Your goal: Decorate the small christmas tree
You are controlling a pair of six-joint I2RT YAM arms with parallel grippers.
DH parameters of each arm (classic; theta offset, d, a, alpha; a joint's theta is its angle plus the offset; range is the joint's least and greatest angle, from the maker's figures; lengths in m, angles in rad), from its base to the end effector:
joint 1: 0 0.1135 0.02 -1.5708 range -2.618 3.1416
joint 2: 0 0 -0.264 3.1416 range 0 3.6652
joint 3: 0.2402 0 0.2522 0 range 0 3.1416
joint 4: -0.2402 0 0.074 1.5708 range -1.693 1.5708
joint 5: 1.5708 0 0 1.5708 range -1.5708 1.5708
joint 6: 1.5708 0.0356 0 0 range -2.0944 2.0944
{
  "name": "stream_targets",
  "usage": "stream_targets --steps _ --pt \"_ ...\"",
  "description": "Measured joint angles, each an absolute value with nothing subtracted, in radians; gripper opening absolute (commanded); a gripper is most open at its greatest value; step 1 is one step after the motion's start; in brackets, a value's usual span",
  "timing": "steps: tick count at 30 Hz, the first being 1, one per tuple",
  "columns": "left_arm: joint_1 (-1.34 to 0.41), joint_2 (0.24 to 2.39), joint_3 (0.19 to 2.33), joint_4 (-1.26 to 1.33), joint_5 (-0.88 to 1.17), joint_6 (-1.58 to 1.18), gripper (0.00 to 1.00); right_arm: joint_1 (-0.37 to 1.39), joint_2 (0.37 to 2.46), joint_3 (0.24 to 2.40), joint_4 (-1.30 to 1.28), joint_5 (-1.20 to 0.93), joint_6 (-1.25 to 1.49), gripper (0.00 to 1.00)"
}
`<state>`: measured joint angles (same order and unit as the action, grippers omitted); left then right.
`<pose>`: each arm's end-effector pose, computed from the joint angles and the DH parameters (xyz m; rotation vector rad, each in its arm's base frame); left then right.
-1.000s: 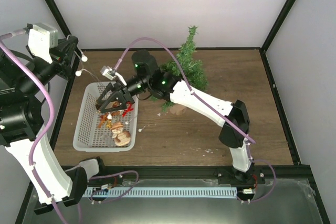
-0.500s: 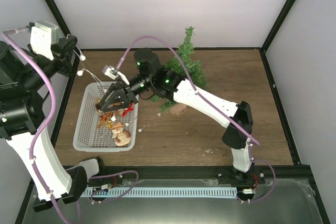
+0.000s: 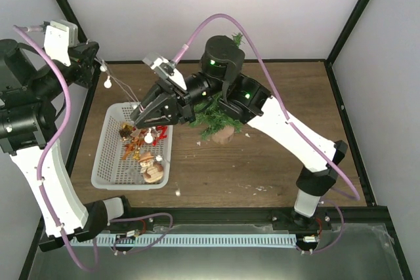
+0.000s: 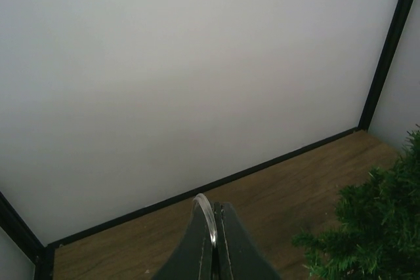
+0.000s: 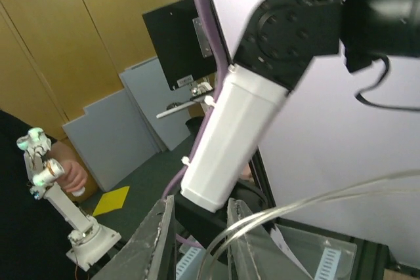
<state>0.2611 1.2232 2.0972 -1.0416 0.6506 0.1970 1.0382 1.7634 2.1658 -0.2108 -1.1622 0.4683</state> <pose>0.1429 0.0159 0.5710 0.4155 1.6577 -0.2245 0.1541 0.3258 0.5405 -1.5282 1.0757 1.9129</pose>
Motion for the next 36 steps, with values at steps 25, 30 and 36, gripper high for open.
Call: stream_targets --steps 25,30,36 --pt "0.256 1.229 1.756 -0.992 1.111 0.179 0.14 1.092 1.737 2.4 -0.278 -0.755 0.649 0.01" --pt "0.255 1.229 1.618 -0.918 1.293 0.078 0.16 1.093 1.705 2.413 -0.276 -0.731 0.653 0.01" --pt "0.215 1.221 1.494 -0.879 1.379 0.021 0.3 1.088 1.682 2.414 -0.276 -0.719 0.664 0.01"
